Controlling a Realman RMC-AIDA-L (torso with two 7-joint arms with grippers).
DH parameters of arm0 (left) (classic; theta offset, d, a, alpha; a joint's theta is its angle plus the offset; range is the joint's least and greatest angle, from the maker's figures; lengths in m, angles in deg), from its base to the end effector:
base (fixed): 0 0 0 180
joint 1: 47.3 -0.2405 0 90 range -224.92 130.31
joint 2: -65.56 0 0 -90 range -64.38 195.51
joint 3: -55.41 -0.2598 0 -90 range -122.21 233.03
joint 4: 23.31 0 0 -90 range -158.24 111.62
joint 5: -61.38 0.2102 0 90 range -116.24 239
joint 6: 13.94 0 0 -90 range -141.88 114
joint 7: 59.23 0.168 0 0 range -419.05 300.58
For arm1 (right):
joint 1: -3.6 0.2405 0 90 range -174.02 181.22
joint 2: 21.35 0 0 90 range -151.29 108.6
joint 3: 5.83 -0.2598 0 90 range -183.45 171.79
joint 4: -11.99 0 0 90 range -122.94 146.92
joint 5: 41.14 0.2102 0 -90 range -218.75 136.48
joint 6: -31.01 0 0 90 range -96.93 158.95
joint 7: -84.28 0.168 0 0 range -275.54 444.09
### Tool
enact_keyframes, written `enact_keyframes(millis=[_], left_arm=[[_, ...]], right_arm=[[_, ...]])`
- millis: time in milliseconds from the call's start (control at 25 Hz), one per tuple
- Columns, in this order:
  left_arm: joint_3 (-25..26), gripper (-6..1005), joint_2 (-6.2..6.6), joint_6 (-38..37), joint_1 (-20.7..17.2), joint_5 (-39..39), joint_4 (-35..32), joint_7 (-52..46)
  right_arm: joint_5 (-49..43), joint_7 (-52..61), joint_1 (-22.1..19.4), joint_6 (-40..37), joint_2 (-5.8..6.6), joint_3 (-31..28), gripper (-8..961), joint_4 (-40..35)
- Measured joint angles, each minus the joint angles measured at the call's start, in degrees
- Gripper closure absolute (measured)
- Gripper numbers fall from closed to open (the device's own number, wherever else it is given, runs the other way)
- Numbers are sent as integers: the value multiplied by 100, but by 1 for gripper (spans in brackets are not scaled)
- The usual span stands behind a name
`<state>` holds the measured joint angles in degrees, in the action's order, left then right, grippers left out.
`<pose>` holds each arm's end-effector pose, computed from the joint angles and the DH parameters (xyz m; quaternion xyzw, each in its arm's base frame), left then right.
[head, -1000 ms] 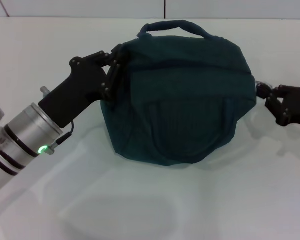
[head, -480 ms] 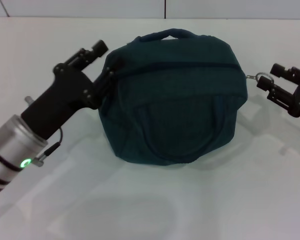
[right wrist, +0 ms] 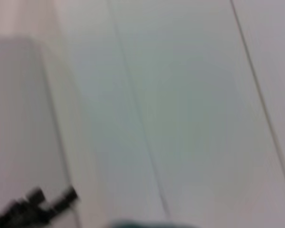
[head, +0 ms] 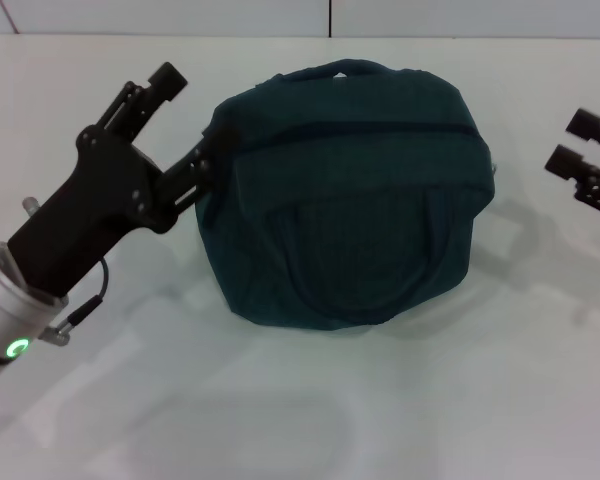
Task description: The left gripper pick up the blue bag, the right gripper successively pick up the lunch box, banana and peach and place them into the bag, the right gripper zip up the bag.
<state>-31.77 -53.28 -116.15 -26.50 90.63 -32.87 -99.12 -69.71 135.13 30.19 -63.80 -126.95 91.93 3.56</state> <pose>-0.2402 0.2774 -0.0193 -0.7677 -0.1329 -0.5566 0.2882 0.2751 0.3186 0.0252 -0.8528 0.1650 0.4390 0.2298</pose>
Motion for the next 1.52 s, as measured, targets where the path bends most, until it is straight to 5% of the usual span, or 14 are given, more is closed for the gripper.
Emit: enact_keyframes(millis=[160, 440, 640, 1520], left_arm=[[-16, 146, 15, -404, 77, 509, -55, 31], [-3, 150, -23, -364, 36, 1541, -100, 573], [15, 151, -53, -336, -188, 1562, -68, 711], [21, 152, 2, -338, -139, 1609, -108, 708]], right_arm=[[-316, -136, -33, -782, 2, -20, 330, -311], [-1516, -202, 32, -852, -127, -60, 354, -831], [-1561, -237, 112, -733, -229, -102, 353, -872], [-1519, -243, 72, -662, -294, -158, 353, -865]])
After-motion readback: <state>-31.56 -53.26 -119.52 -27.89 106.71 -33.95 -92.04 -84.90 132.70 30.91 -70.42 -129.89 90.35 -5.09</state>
